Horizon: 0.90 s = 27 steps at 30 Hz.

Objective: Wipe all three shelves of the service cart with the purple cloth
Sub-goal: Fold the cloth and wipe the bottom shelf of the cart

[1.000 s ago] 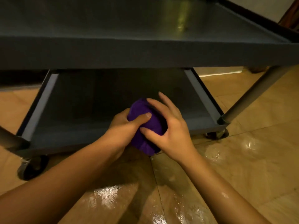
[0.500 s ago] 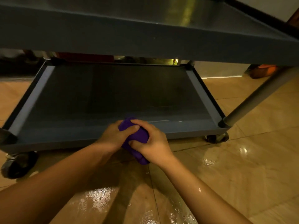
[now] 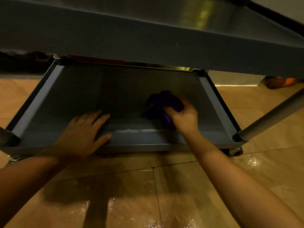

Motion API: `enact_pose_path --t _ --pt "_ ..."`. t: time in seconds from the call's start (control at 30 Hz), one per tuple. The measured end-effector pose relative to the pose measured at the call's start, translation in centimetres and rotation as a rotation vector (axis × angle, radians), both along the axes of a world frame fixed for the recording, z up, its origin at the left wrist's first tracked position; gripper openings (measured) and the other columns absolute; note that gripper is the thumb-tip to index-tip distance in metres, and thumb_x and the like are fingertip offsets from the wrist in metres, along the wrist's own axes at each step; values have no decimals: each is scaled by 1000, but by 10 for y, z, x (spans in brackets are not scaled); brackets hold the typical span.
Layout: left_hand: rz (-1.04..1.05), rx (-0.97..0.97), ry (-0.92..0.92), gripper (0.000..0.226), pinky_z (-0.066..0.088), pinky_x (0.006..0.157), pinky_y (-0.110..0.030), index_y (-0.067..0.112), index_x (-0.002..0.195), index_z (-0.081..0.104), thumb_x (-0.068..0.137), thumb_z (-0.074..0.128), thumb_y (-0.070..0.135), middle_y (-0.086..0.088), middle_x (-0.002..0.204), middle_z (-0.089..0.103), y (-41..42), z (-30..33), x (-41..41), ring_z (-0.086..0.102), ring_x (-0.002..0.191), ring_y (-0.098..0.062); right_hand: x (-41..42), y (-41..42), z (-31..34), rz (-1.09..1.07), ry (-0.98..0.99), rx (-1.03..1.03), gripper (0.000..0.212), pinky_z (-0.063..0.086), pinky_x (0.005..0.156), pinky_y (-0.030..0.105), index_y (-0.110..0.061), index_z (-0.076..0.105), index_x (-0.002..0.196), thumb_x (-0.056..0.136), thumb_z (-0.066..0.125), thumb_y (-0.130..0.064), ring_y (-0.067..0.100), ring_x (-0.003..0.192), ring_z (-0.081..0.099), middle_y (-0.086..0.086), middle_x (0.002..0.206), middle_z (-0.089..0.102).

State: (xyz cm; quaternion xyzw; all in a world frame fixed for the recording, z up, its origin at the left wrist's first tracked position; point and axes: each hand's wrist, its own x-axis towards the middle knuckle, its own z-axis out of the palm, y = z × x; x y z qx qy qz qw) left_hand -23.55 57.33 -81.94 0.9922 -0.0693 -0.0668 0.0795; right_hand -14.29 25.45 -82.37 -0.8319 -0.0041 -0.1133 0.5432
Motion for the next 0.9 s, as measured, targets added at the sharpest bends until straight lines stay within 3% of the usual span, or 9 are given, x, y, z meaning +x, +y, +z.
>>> enact_pose_path --t 0.03,0.17,0.3,0.4,0.5,0.6,0.73,0.9 --pt "57 13 17 89 25 118 -52 28 159 18 86 22 80 -11 163 26 7 -3 3 28 147 -32 9 -15 -2 -54 -11 -62 50 45 89 10 -28 64 129 81 77 -22 7 108 63 -12 112 70" --pt "279 38 89 110 19 118 -59 27 160 9 69 26 87 -11 166 18 9 -21 0 13 152 -34 29 -57 -23 -175 130 -374 57 42 103 35 -25 53 143 89 70 -17 33 130 53 10 146 52" --pt "201 35 109 121 15 120 -57 28 160 6 63 19 100 -8 168 8 -3 -32 11 6 154 -30 26 -55 -45 -198 82 -509 56 43 110 47 -23 53 143 90 67 -14 38 133 49 14 148 48" --pt "173 -14 60 126 18 120 -53 26 160 12 55 17 97 -12 166 18 9 -33 14 18 151 -33 38 -69 -38 -273 -21 -636 53 44 104 47 -28 50 141 91 64 -22 39 131 48 13 146 50" --pt "264 -70 43 130 19 119 -55 25 159 12 56 22 102 -13 165 20 41 -33 12 21 150 -35 51 -95 -34 -338 149 -746 59 42 104 52 -27 41 148 93 61 -33 45 131 47 19 150 44" --pt "303 8 157 141 7 122 -55 26 159 0 46 18 108 -7 168 4 70 -41 0 4 154 -30 52 -90 -47 -337 336 -755 63 45 104 53 -24 38 151 94 60 -39 48 128 48 25 149 42" --pt "319 3 155 128 6 123 -54 27 159 0 57 7 104 -6 169 0 74 -70 -13 0 154 -28 50 -61 -54 -446 340 -636 60 49 95 53 -23 42 148 93 63 -37 50 120 52 24 146 38" --pt "308 8 82 116 6 122 -54 28 158 -1 68 11 100 -6 169 1 79 -86 -12 0 154 -28 46 -33 -54 -421 312 -674 58 50 92 49 -24 44 148 94 62 -36 47 117 56 23 145 43"
